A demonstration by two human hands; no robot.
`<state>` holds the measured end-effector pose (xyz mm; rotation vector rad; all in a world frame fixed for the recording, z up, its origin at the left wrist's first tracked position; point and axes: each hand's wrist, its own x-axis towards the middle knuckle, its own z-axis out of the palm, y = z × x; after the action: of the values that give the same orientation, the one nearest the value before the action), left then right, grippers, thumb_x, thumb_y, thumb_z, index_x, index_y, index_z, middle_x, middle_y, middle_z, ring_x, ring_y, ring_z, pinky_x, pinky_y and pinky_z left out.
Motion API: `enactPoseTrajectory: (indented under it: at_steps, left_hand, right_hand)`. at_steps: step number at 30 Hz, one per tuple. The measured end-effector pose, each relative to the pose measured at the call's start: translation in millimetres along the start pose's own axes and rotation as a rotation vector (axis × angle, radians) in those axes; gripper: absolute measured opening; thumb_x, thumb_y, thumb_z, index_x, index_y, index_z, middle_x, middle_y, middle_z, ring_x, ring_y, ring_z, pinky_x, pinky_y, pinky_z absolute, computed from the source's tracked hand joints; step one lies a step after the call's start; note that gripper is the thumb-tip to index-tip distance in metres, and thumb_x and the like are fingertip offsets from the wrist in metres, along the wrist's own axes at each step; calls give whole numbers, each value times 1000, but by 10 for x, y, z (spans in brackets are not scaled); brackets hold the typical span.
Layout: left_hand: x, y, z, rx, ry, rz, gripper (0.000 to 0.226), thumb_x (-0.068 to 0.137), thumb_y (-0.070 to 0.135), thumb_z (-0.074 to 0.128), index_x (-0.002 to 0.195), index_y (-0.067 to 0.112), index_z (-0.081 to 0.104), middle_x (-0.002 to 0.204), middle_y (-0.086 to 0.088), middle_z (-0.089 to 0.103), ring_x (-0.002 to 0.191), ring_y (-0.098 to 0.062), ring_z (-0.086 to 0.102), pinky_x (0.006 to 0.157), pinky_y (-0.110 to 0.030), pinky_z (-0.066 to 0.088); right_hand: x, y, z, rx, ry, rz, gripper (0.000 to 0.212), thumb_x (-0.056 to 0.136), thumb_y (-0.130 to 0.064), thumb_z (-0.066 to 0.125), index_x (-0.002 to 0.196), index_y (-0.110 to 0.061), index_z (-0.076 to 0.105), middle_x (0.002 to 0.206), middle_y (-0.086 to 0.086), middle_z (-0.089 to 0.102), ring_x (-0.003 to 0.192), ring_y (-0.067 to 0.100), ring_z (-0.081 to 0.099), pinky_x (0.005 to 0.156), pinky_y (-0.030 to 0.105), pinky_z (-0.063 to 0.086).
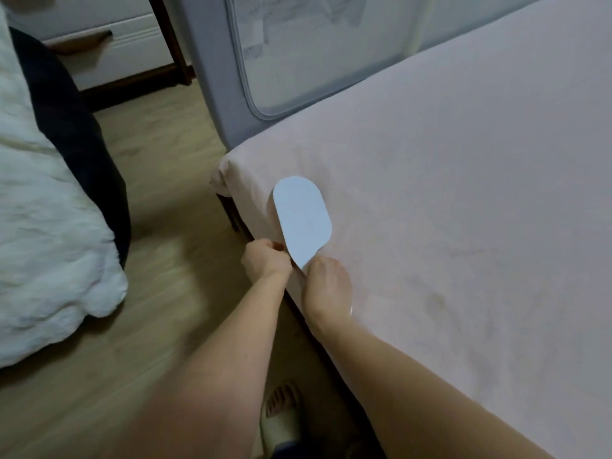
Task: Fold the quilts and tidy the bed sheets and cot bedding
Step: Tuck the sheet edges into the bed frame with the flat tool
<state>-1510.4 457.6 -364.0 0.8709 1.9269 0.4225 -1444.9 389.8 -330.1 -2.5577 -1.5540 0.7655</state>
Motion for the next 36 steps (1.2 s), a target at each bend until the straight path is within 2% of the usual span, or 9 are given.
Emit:
enactPoseTrajectory:
  at_steps: [8, 11, 13, 16, 21, 24, 26, 30, 36]
  left_hand:
    - [51, -60, -146, -119, 78, 3, 21, 83, -1, 61, 70, 16, 63, 80, -1, 65, 71, -17, 59, 59, -23, 48]
    - [98, -69, -199, -80, 25, -18, 19, 83, 1, 62, 71, 16, 62, 77, 0, 63, 70, -15, 59, 51, -20, 45]
    - [172, -26, -214, -156, -80, -73, 22, 86, 0, 59, 70, 14, 64, 76, -2, 66, 71, -18, 66, 59, -26, 56]
    - [333, 113, -254, -374, -120, -127, 22, 95, 14, 55, 75, 14, 63, 82, -5, 67, 69, -18, 65, 66, -31, 58]
    - [782, 541, -352, -579, -112, -131, 25, 91, 27, 64, 100, 4, 64, 95, -11, 66, 57, -19, 54, 35, -17, 39]
    - [966, 713, -376, -546, -76, -69, 28, 84, 8, 69, 111, 2, 65, 106, -12, 69, 81, -26, 65, 47, -21, 50]
    - [1069, 746, -412, -501, -32, -27, 18, 83, -1, 67, 100, 4, 67, 95, -5, 70, 81, -20, 65, 44, -16, 48]
    - [1098, 751, -490, -311, 35, 80, 24, 84, -1, 59, 67, 16, 59, 72, 6, 64, 65, -7, 55, 52, -16, 46]
    - [1226, 355, -993, 12, 193, -84, 10, 89, 6, 64, 94, -1, 67, 96, -9, 68, 91, -26, 68, 85, -33, 55]
  right_hand:
    - [47, -77, -85, 152, -66, 35, 12, 92, -10, 54, 90, -4, 64, 93, 12, 66, 84, 28, 63, 76, 38, 53]
    - [123, -51, -56, 153, -164, 9, 26, 96, -27, 55, 84, -4, 61, 86, 10, 63, 77, 25, 59, 64, 32, 44]
    - [213, -7, -152, 143, -192, -28, 26, 95, -26, 55, 79, -5, 56, 81, 10, 59, 71, 23, 54, 59, 29, 38]
    - [343, -144, -254, 274, -89, -76, 22, 92, -19, 55, 76, -4, 56, 72, 8, 57, 64, 22, 52, 53, 27, 35]
    - [847, -724, -225, 331, 73, -197, 12, 88, -14, 56, 84, -4, 60, 87, 10, 53, 71, 25, 55, 60, 33, 43]
    - [1011, -858, -124, 160, 129, -207, 10, 91, -8, 53, 99, -4, 56, 99, 10, 49, 83, 25, 53, 69, 36, 48]
    - [1028, -902, -68, 34, 136, -247, 17, 91, 1, 44, 105, -4, 53, 103, 12, 51, 89, 25, 52, 71, 32, 43]
    - [1050, -1004, -80, -59, 34, -199, 24, 85, 10, 40, 74, -10, 47, 95, 13, 61, 74, 22, 51, 64, 30, 39]
    - [1088, -993, -114, 265, -59, -117, 19, 93, -8, 48, 100, 1, 64, 98, 17, 66, 88, 32, 64, 80, 40, 54]
